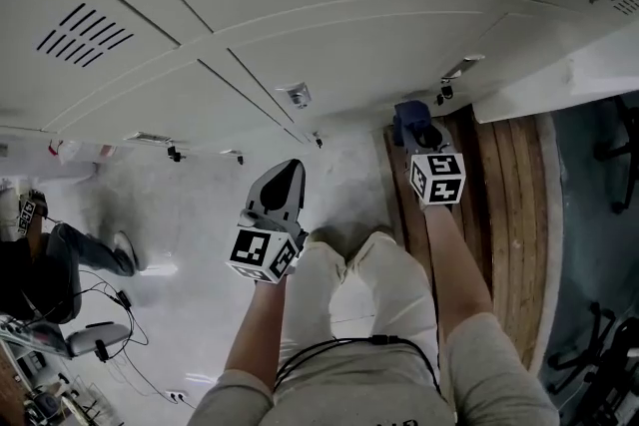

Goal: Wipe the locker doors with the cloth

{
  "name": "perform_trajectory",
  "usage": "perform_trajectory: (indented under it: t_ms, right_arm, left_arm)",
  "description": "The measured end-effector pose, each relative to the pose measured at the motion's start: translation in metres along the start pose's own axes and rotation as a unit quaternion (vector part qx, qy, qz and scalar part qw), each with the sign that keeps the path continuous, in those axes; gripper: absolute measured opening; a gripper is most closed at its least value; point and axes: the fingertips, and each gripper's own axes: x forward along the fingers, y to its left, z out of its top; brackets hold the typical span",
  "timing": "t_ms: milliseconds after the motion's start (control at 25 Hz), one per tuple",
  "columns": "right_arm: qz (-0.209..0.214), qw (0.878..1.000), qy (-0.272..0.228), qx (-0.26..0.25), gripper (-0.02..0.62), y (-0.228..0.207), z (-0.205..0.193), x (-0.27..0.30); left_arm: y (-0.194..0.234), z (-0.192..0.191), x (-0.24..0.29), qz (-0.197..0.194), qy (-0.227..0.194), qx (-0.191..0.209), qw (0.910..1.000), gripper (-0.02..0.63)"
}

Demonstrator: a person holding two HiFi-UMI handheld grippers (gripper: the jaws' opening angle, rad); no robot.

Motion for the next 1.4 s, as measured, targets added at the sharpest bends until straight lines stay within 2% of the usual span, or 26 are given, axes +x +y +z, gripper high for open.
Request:
perform_trajectory:
  t_ms: [200, 360, 640, 840, 1000, 1200, 1400]
  right_arm:
    - [0.049, 0.998, -0.027, -0.024, 0.101, 0.041, 0.034, -0.040]
    - [0.067, 0.995, -0.061, -0.039, 0.101, 0.067, 0.078, -0.076]
    - [0.079, 0.992, -0.089, -0.049, 0.101, 0.106, 0.147, -0.134]
    - [0.076, 0.989, -0.108, -0.072, 0.101, 0.127, 0.188, -0.172]
    - [0.081, 0.986, -0.124, -0.077, 0.101, 0.138, 0.212, -0.200]
    - [0.100, 0.982, -0.140, -0.082, 0.101, 0.146, 0.234, -0.229]
    - [0.100, 0.979, -0.155, -0.088, 0.101, 0.146, 0.250, -0.248]
  left_arm:
    - [0.001, 0.039, -0.019, 0.004, -0.018, 0.017, 0.9997, -0.002]
    - [0.003, 0.074, -0.037, 0.012, -0.034, 0.027, 0.9990, -0.002]
    - [-0.003, 0.127, -0.071, 0.018, -0.052, 0.039, 0.9977, -0.002]
    - [-0.014, 0.159, -0.095, 0.019, -0.061, 0.032, 0.9974, -0.002]
    - [-0.025, 0.182, -0.108, 0.014, -0.069, 0.037, 0.9968, -0.002]
    - [-0.037, 0.204, -0.120, 0.007, -0.075, 0.063, 0.9951, -0.002]
    - [-0.040, 0.219, -0.126, 0.007, -0.082, 0.075, 0.9938, -0.002]
